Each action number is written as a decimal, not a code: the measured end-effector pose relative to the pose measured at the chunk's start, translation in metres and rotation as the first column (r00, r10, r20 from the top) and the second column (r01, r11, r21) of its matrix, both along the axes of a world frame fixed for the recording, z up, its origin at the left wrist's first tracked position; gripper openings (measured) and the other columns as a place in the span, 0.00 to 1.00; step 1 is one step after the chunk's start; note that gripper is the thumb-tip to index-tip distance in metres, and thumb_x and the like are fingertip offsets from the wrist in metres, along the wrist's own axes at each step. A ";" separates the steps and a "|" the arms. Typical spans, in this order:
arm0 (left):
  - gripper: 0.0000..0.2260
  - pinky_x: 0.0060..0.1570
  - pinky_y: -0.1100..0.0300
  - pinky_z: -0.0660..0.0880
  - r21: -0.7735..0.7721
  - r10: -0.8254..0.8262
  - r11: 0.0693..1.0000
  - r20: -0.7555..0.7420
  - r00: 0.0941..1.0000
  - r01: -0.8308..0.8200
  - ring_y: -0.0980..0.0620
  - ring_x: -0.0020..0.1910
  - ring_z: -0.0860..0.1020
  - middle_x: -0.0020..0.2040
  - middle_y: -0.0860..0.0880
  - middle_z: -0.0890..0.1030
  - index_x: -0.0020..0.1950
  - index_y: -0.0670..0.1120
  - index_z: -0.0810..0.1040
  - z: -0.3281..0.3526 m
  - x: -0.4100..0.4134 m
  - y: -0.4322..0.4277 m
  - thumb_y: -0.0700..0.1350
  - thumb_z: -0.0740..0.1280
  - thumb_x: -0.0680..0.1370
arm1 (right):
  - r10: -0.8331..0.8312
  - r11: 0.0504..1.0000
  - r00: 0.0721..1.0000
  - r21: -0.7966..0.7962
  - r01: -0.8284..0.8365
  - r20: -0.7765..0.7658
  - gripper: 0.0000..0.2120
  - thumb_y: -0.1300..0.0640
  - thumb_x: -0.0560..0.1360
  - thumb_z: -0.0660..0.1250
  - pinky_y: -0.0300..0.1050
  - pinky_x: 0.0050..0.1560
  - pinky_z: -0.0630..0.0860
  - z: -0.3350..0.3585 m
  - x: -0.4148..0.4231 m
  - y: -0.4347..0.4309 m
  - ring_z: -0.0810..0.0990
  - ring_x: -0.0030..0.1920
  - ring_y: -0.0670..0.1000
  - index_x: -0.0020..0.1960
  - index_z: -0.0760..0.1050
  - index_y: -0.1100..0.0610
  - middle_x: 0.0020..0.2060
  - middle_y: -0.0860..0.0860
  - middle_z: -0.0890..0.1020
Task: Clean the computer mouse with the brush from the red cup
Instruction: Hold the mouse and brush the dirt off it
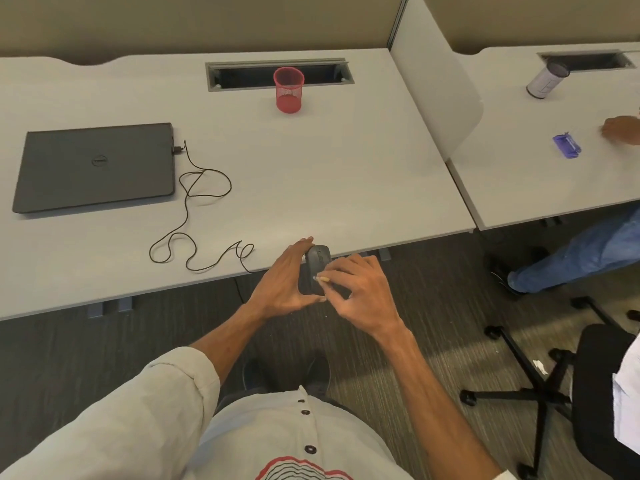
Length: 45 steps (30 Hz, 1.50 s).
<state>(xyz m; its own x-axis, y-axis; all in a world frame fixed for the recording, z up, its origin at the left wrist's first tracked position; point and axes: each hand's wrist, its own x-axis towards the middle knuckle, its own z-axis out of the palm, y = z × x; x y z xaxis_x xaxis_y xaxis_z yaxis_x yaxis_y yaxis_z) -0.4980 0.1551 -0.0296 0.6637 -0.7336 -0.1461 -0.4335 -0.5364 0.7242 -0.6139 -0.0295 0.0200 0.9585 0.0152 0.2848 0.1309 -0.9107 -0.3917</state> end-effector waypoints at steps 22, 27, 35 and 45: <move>0.56 0.85 0.43 0.65 -0.008 0.052 0.999 -0.003 0.999 -0.052 0.49 0.87 0.62 0.89 0.50 0.59 0.89 0.48 0.54 0.008 0.002 -0.006 0.65 0.82 0.71 | 0.027 0.997 0.999 -0.075 -0.028 -0.019 0.13 0.55 0.75 0.82 0.55 0.55 0.79 0.006 0.010 -0.006 0.86 0.54 0.51 0.58 0.89 0.50 0.54 0.47 0.89; 0.56 0.86 0.42 0.62 -0.004 0.060 0.998 -0.010 0.998 -0.060 0.48 0.88 0.60 0.89 0.48 0.58 0.89 0.48 0.53 0.007 0.004 -0.006 0.64 0.82 0.71 | 0.110 0.992 0.984 -0.053 -0.118 -0.139 0.06 0.50 0.77 0.78 0.54 0.54 0.78 0.001 -0.003 -0.009 0.80 0.49 0.46 0.54 0.89 0.48 0.48 0.44 0.87; 0.58 0.86 0.43 0.61 0.011 0.059 0.998 -0.005 0.998 -0.059 0.49 0.88 0.59 0.89 0.50 0.57 0.89 0.48 0.53 0.007 0.003 -0.011 0.65 0.82 0.70 | 0.008 0.988 1.000 -0.157 -0.008 -0.001 0.18 0.57 0.71 0.85 0.55 0.55 0.82 0.011 0.004 -0.017 0.88 0.55 0.54 0.60 0.88 0.52 0.55 0.50 0.90; 0.59 0.86 0.42 0.62 0.011 0.071 0.997 -0.009 0.997 -0.071 0.48 0.88 0.59 0.89 0.49 0.57 0.89 0.47 0.53 0.009 0.002 -0.013 0.66 0.83 0.70 | 0.028 1.000 0.995 0.011 -0.027 -0.093 0.05 0.51 0.79 0.77 0.42 0.50 0.73 0.008 -0.002 -0.028 0.83 0.48 0.43 0.54 0.90 0.49 0.49 0.43 0.89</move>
<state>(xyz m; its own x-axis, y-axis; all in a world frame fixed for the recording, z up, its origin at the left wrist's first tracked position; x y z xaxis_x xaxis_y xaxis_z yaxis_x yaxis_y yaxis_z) -0.4958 0.1416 -0.0211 0.7128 -0.6830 -0.1597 -0.3875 -0.5732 0.7220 -0.6157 -0.0575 0.0277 0.9801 0.0400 0.1944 0.1187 -0.9032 -0.4124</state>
